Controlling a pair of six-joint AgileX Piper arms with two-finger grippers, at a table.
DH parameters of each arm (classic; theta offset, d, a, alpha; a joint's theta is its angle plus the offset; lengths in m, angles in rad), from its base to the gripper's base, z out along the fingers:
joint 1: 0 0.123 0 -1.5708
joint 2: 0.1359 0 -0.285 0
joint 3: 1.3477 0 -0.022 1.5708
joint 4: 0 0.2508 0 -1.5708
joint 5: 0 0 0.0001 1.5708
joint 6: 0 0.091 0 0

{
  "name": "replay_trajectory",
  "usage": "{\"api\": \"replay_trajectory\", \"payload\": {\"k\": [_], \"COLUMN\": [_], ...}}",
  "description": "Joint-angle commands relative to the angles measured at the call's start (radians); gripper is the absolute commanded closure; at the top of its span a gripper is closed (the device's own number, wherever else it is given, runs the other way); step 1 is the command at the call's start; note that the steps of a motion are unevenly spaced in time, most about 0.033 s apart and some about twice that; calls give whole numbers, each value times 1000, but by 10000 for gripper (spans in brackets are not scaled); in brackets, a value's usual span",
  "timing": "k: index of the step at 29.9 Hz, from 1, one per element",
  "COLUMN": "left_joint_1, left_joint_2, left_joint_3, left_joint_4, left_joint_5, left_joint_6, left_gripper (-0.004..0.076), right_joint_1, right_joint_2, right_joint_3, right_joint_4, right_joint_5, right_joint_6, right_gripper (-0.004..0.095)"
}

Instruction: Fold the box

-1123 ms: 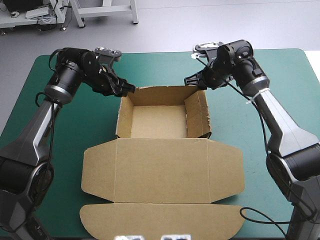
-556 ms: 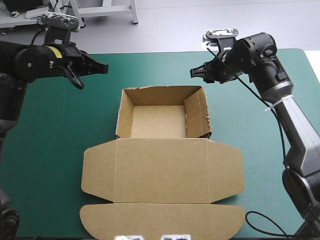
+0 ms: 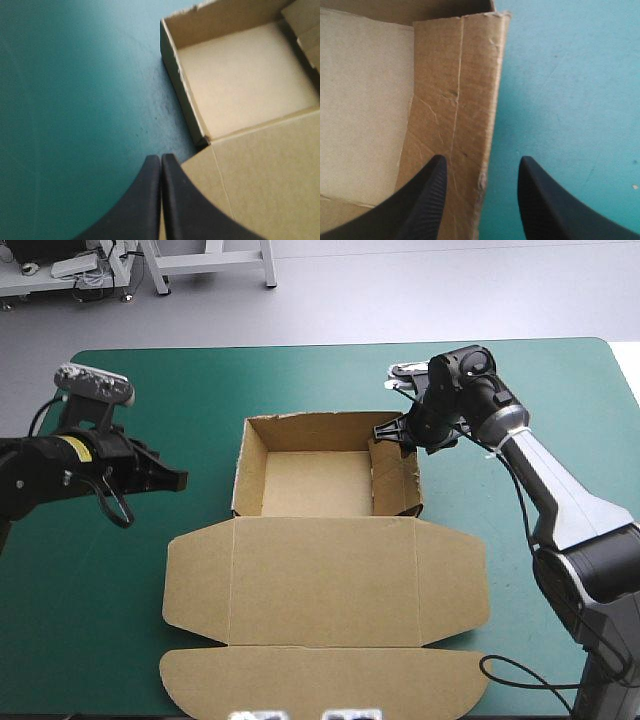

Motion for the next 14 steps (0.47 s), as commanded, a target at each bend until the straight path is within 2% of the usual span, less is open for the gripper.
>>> {"api": "replay_trajectory", "payload": {"k": [1,6,9,11,14], "left_joint_1": [-4,-4,-4,-4,-4], "left_joint_2": [-62,-111,-133,-146,-166], "left_joint_3": [80,188,218,232,251], "left_joint_4": [0,-14,-19,-19,-19], "left_joint_5": [8,4,-3,-8,-21], "left_joint_6": [-2,-2,-2,-4,-4], "left_gripper": [733,733,733,733,733], "right_joint_1": [-2,-2,-2,-2,-2], "right_joint_2": [-1,62,78,83,78], "right_joint_3": [-24,-24,-22,-22,-24], "right_joint_4": [41,62,20,-6,-10], "right_joint_5": [5,5,5,5,5], "right_joint_6": [-4,-32,-39,-47,-66], "right_gripper": [484,491,534,605,808]}}
